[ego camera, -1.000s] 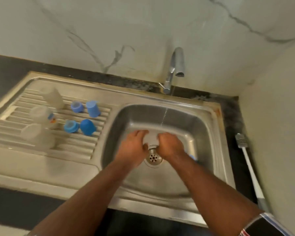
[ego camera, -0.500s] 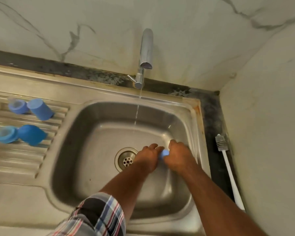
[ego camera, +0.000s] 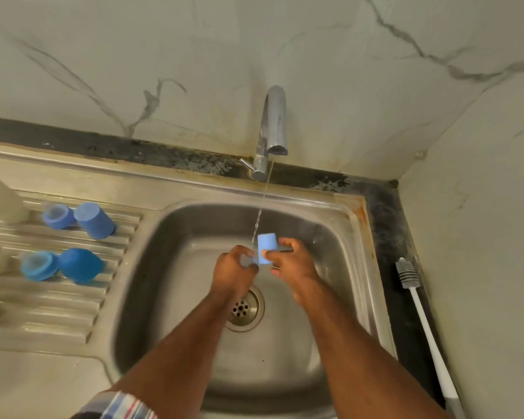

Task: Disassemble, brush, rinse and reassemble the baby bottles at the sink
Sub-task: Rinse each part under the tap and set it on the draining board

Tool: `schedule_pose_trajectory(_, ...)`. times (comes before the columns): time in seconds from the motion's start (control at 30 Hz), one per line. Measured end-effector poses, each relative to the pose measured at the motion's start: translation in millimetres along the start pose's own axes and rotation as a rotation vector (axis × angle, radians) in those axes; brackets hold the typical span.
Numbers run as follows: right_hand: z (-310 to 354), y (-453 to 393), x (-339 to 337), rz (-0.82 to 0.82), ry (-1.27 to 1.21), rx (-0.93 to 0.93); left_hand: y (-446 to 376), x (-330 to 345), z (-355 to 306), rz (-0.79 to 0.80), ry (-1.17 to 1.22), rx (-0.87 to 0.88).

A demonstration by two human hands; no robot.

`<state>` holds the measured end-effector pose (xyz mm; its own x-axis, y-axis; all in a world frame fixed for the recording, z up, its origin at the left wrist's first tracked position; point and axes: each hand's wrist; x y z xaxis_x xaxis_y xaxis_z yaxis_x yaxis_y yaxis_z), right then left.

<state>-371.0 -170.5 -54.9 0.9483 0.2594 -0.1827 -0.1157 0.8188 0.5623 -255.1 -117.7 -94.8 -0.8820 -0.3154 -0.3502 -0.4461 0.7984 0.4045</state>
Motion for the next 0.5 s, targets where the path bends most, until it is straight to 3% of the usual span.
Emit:
schedule_pose_trajectory(0.1, 37, -2, 27, 0.153, -0.423, 0.084, -9, -28, -14, 0.009, 0.482, -0.258)
schedule_pose_trajectory(0.17, 58, -3, 39, 0.151, -0.540, 0.133, -11, -39, -27, 0.045, 0.643, -0.371)
schedule_pose_trajectory(0.33, 68, 10, 40, 0.126, -0.372, 0.126, -12, -49, -50, 0.070, 0.901, -0.465)
schedule_pose_trajectory(0.5, 76, 15, 40, 0.076, -0.257, -0.011, -14, -45, -71, 0.141, 0.831, -0.399)
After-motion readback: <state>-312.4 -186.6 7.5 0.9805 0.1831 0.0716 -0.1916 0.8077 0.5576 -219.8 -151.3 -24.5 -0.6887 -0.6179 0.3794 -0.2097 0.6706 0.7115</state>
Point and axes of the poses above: each hand's wrist, its own y-axis away from the middle knuckle, its own x-axis out of the palm, z = x × y
